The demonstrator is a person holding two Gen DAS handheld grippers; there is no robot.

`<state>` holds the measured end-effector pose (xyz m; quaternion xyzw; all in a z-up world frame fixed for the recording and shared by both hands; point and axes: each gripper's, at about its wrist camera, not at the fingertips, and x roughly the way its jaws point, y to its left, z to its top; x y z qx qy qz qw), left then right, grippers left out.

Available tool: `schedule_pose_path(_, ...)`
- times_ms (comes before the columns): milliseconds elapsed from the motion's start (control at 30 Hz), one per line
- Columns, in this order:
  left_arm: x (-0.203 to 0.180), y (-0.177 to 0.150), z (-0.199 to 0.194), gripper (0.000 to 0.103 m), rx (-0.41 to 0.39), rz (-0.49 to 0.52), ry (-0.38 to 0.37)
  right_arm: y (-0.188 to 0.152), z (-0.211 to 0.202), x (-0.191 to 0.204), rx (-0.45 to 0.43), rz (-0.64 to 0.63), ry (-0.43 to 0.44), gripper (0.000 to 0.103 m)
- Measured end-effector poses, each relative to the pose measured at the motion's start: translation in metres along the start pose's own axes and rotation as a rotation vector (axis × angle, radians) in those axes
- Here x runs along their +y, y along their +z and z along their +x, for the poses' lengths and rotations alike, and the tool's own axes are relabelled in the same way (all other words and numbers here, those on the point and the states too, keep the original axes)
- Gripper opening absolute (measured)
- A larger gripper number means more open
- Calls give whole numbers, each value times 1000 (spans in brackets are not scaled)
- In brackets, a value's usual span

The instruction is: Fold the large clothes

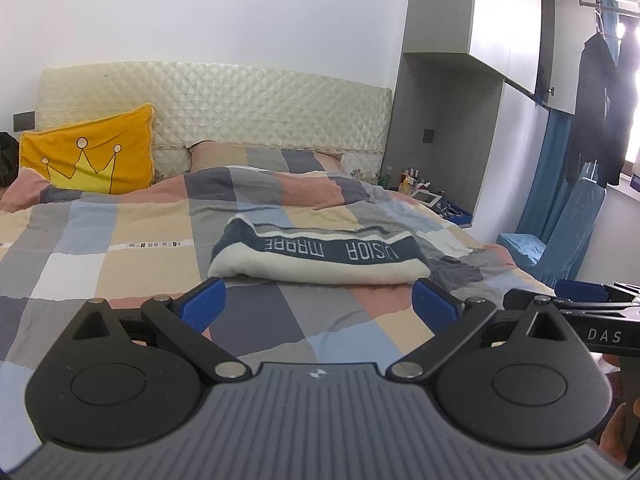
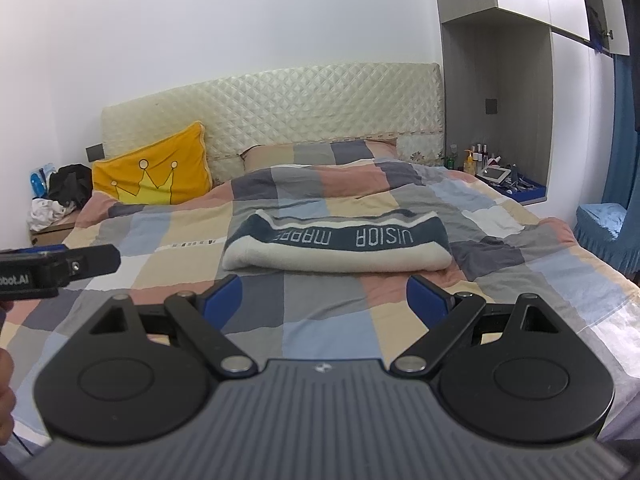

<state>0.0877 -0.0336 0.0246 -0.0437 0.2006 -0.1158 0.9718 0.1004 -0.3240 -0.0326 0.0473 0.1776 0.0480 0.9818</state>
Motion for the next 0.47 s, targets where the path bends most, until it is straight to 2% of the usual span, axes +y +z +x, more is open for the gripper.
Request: schedule_pose_path(467,1,0,1,101,-1,6,-1,0,-2,-6,2,-6,2,91)
